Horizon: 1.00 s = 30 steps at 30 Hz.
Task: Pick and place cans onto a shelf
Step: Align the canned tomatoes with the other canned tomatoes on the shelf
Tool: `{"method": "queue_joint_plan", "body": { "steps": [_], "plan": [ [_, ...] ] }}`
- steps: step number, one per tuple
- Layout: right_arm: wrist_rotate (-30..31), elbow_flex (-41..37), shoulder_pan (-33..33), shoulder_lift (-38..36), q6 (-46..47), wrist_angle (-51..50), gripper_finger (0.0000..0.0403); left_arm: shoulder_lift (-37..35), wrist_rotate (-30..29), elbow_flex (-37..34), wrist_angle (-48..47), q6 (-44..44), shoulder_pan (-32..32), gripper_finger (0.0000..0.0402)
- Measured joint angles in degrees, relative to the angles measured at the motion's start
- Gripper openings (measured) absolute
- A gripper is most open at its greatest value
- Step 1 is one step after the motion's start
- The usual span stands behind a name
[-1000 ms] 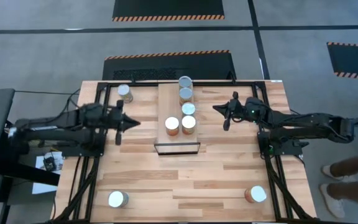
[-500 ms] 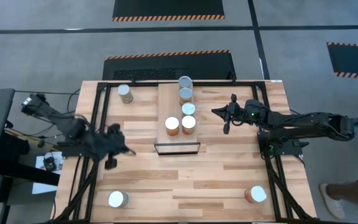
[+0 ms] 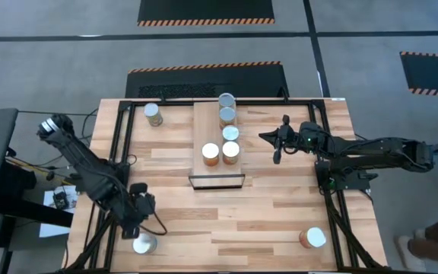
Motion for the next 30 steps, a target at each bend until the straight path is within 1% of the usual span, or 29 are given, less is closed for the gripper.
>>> {"method": "queue_joint_plan", "body": {
  "steps": [3,7,12,17,22,25,30],
  "plan": [
    [0.0,0.0,0.0,0.0,0.0,0.0,0.0017,1.6,0.6,2.0,0.3,-0.7,-0.6,0.0049],
    [0.0,0.0,0.0,0.0,0.0,-0.1,0.0016,4.2,2.7,2.2,3.5,-0.6,-0.7,0.0079],
    [0.0,0.0,0.0,0.0,-0.9,-0.1,0.0014,8.6,6.3,2.2,4.6,0.1,-0.7,0.0101],
    [0.0,0.0,0.0,0.0,-0.9,-0.3,0.0018,11.2,9.3,2.2,4.9,0.8,-0.7,0.0104],
    [0.0,0.0,0.0,0.0,-0.9,-0.3,0.0017,11.4,9.7,2.2,5.1,1.3,-0.7,0.0104],
    [0.0,0.0,-0.1,0.0,-0.9,-0.3,0.0014,11.4,11.6,2.2,4.9,2.6,-0.7,0.0104],
    [0.0,0.0,-0.1,0.0,-0.9,-0.3,0.0016,11.3,12.9,5.4,1.2,5.7,-0.2,0.0104]
  ]
}}
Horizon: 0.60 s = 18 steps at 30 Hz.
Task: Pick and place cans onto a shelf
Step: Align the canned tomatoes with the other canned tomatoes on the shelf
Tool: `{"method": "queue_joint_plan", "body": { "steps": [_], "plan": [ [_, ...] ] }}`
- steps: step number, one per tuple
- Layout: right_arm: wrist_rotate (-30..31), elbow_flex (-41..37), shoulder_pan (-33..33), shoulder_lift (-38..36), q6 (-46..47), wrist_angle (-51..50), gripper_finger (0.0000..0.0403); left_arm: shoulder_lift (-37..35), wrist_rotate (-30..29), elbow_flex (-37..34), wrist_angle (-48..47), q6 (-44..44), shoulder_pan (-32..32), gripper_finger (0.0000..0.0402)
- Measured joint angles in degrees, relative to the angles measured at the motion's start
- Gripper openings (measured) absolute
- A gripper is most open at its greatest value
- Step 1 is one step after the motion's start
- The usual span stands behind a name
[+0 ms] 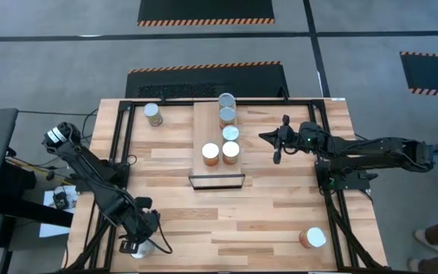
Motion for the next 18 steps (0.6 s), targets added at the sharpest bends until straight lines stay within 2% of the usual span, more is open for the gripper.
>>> {"method": "queue_joint_plan", "body": {
  "steps": [5,18],
  "plan": [
    [0.0,0.0,0.0,0.0,0.0,0.0,0.0017,0.0,-0.1,1.9,0.2,1.8,0.8,0.0104],
    [0.0,0.0,0.0,0.0,0.0,-1.1,0.0019,0.0,1.6,-1.6,6.0,-0.9,0.0,0.0104]
  ]
}}
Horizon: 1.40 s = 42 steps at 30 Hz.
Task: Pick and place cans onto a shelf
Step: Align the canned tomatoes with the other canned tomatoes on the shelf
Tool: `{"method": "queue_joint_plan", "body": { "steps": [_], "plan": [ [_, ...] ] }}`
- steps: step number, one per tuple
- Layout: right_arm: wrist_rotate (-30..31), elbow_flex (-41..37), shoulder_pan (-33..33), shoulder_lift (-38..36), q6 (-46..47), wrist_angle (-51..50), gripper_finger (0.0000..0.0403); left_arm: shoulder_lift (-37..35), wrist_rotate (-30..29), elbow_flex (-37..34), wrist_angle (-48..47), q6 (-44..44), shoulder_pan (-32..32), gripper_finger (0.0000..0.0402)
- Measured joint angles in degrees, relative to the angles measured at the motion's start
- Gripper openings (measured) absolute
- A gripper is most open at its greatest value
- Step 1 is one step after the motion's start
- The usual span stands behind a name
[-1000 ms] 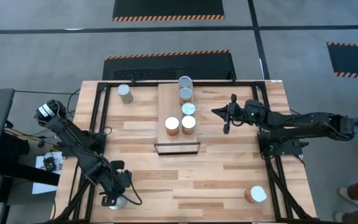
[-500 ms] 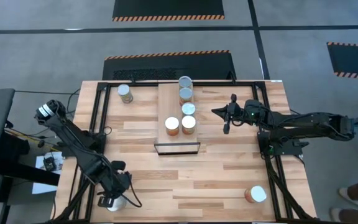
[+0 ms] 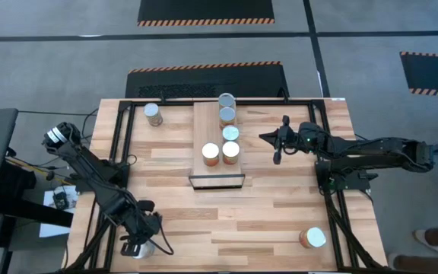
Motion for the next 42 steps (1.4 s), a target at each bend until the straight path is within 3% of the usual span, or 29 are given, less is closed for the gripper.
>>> {"method": "queue_joint_plan", "body": {
  "steps": [9,22,32,42],
  "plan": [
    [0.0,0.0,0.0,0.0,0.0,0.0,0.0015,0.0,-1.2,-0.1,-0.2,-0.3,-1.3,0.0101],
    [0.0,0.0,0.0,0.0,0.0,-0.1,0.0016,0.0,-1.9,-1.1,0.5,-0.4,-1.3,0.006],
    [0.0,0.0,0.0,0.0,0.0,-0.1,0.0016,0.0,-0.1,1.0,-1.8,3.0,0.2,0.0061],
    [0.0,0.0,0.0,0.0,0.0,-0.1,0.0019,0.0,1.5,0.4,-1.6,2.9,0.5,0.0093]
  ]
}}
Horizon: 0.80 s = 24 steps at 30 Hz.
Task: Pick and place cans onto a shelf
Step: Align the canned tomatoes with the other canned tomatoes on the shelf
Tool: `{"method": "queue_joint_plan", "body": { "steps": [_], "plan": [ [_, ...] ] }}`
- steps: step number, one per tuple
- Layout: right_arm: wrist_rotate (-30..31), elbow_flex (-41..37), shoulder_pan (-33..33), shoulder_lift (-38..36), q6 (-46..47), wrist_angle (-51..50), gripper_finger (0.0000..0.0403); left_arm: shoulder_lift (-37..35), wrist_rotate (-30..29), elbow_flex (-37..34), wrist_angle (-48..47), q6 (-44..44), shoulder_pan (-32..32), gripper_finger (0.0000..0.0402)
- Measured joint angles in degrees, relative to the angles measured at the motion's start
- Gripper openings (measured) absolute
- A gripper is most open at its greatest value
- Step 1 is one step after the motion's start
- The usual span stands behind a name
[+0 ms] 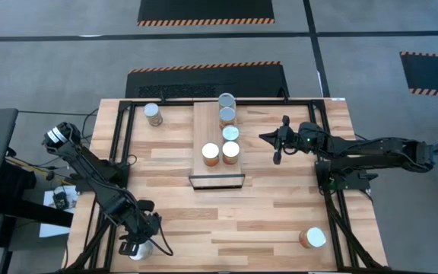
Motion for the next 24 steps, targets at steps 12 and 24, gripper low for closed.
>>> {"method": "queue_joint_plan", "body": {
  "steps": [12,24],
  "plan": [
    [0.0,0.0,0.0,0.0,0.0,0.0,0.0015,0.0,-0.3,-0.8,1.4,-0.3,-1.9,0.01],
    [0.0,0.0,0.0,0.0,0.0,0.0,0.0016,3.1,1.4,-0.6,2.1,1.5,-2.0,0.0083]
  ]
}}
